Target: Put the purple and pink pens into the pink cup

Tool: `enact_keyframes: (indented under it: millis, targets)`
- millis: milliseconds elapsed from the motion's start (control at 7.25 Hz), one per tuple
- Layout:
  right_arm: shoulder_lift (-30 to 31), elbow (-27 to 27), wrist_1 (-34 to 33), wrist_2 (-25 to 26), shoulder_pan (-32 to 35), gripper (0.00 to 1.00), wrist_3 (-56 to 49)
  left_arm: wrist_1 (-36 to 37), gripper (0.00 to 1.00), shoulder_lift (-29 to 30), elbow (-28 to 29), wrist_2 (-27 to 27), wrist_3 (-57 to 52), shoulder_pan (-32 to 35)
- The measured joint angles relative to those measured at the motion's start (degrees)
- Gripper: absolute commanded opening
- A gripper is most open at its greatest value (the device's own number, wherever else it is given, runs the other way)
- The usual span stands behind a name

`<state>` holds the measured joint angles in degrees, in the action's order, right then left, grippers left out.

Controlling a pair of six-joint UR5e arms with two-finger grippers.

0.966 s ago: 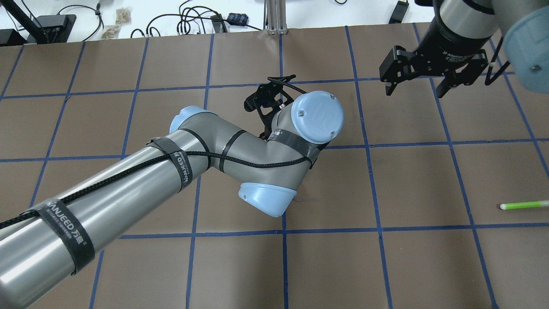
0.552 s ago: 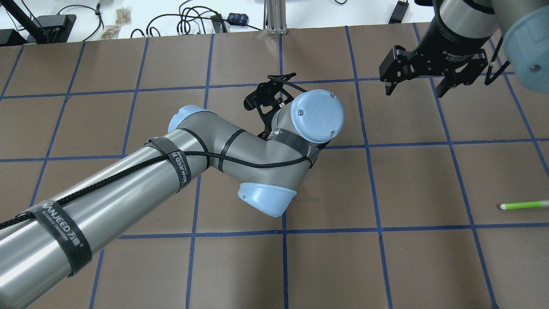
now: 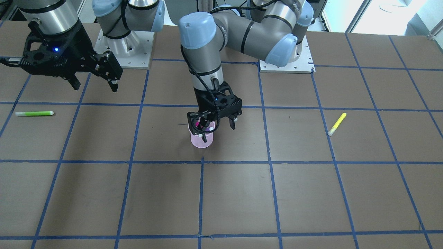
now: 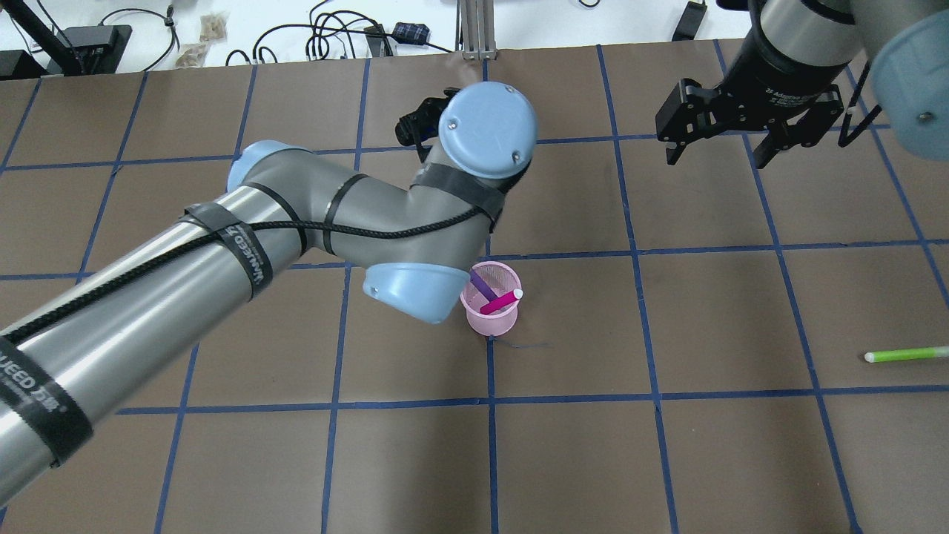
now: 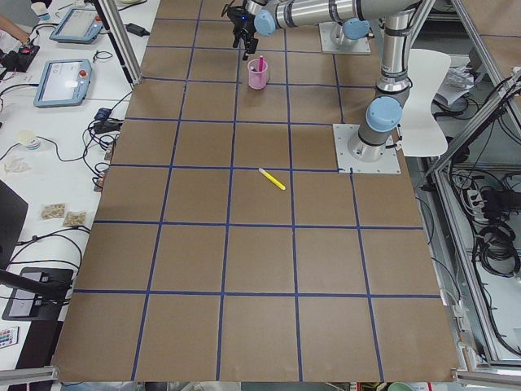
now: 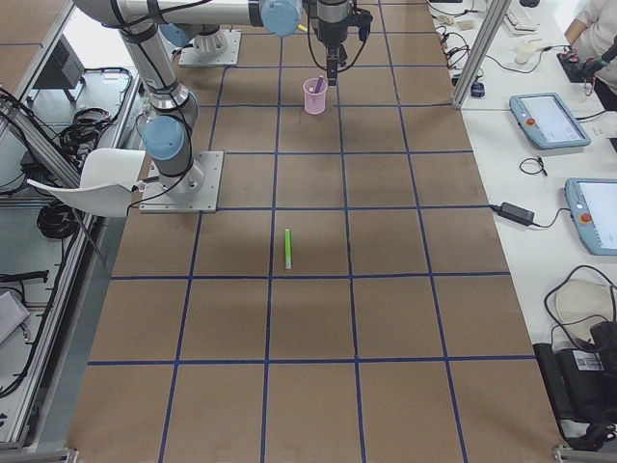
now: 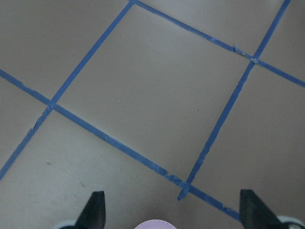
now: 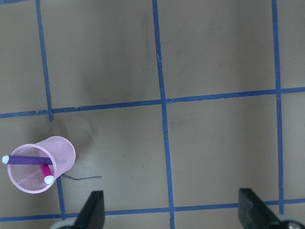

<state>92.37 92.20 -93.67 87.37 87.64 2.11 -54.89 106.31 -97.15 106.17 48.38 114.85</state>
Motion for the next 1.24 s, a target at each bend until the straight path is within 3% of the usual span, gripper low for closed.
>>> enact_keyframes:
  millis: [414, 828, 1241]
  targets:
    - [0.0, 0.0, 0.04, 0.07, 0.03, 1.0, -0.1, -10.28, 1.0, -3.45, 5.02, -11.39, -23.62, -11.13]
    - [0.0, 0.04, 0.07, 0.23, 0.02, 1.0, -0.19, -19.1, 1.0, -7.61, 6.1, -14.43, -36.81, -21.97]
    - [0.0, 0.14, 0.07, 0.33, 0.05, 1.0, -0.28, -30.68, 1.0, -13.44, 5.54, -14.42, -48.38, -27.32]
